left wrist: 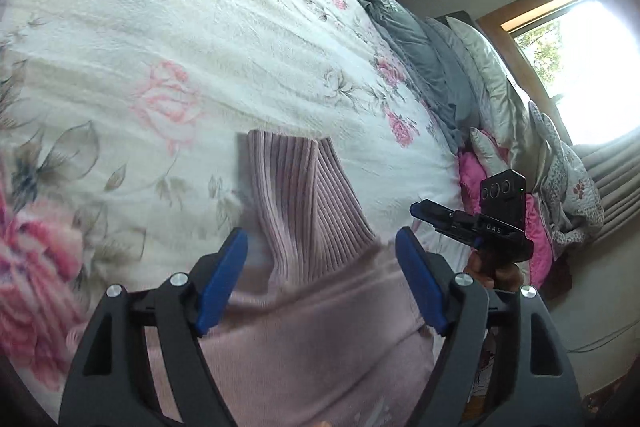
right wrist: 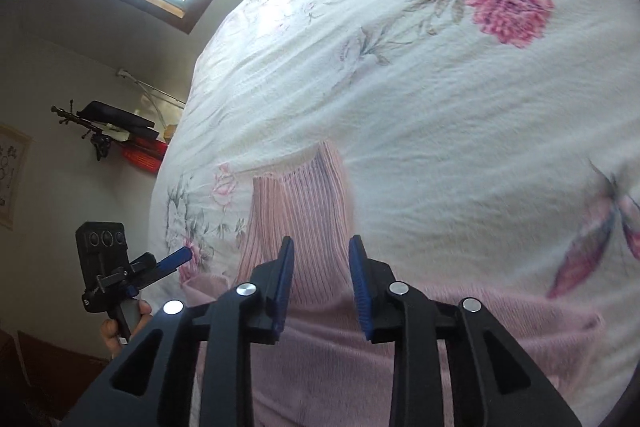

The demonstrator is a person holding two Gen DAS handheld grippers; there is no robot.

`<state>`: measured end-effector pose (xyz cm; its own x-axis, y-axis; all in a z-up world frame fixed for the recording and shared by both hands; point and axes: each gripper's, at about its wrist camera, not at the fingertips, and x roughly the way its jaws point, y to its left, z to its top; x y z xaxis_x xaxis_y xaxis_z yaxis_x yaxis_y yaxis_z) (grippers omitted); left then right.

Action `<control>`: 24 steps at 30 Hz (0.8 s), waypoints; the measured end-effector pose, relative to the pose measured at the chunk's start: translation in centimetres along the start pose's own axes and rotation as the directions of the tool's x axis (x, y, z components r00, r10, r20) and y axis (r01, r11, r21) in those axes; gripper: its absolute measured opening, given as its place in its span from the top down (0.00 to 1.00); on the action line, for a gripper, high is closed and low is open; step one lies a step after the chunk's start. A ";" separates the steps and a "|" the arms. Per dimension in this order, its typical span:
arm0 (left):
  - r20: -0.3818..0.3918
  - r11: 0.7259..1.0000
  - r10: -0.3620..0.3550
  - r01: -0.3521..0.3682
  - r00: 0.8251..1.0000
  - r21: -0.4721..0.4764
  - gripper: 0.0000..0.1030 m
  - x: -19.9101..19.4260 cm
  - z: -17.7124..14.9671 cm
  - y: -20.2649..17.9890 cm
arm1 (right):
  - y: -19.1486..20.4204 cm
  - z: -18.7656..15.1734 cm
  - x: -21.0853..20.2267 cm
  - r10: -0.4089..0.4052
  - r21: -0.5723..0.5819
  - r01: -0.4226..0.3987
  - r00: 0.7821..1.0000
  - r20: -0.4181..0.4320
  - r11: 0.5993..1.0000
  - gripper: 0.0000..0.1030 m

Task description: Fold small clothes

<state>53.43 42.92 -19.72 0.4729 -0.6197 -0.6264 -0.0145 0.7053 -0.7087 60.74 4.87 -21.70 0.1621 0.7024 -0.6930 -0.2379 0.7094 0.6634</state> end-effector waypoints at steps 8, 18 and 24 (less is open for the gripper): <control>-0.065 0.996 0.053 -0.057 0.996 -0.065 0.29 7.9 4.4 2.9 | 0.4 3.8 8.5 -0.066 -0.029 0.065 0.997 -0.043 0.997 0.64; -0.017 0.994 0.066 -0.067 0.998 -0.082 0.94 7.5 4.7 4.1 | 1.4 3.3 9.3 -0.089 -0.100 0.090 0.996 0.020 0.991 0.89; 0.071 1.000 0.002 0.000 0.997 -0.022 0.95 2.5 3.1 1.2 | 2.9 2.0 2.7 -0.026 -0.129 0.036 0.997 0.078 0.991 0.90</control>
<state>57.31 43.25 -21.09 0.5343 -0.5926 -0.6028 -0.0340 0.6975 -0.7158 62.36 8.98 -21.09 0.2427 0.6861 -0.6858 -0.3533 0.7209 0.5962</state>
